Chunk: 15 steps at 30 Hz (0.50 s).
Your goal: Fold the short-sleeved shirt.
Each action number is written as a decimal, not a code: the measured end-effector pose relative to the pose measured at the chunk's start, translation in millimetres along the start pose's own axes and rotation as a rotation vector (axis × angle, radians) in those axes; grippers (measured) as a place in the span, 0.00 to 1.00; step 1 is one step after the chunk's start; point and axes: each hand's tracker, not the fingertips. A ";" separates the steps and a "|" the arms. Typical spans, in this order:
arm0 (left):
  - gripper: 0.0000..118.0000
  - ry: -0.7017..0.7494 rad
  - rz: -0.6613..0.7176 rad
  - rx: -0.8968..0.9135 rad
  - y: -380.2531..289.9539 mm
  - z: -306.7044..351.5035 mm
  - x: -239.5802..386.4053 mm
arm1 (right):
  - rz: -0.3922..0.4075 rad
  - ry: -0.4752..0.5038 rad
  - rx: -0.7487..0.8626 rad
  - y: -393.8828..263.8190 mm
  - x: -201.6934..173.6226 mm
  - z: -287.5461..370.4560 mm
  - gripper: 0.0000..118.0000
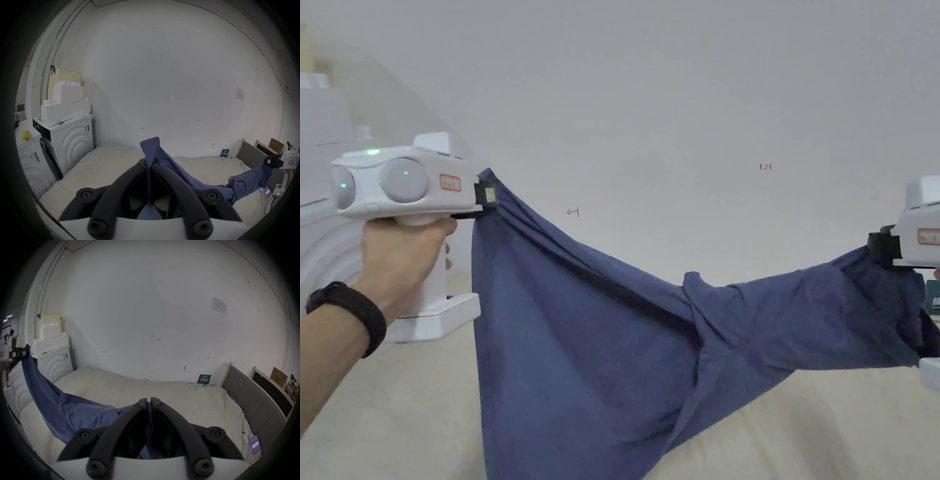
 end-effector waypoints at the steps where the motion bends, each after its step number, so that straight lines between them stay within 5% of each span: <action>1: 0.02 0.010 -0.013 -0.001 0.6 -7.4 0.9 | 0.000 -0.003 0.007 2.9 -2.8 -6.8 0.03; 7: 0.02 0.000 -0.053 -0.057 -51.1 -49.1 -6.2 | 0.021 -0.010 -0.053 -29.4 -14.0 -65.8 0.03; 15: 0.02 -0.046 0.064 -0.372 -243.1 -84.6 -25.0 | -0.070 0.035 -0.364 -210.7 -33.4 -138.4 0.02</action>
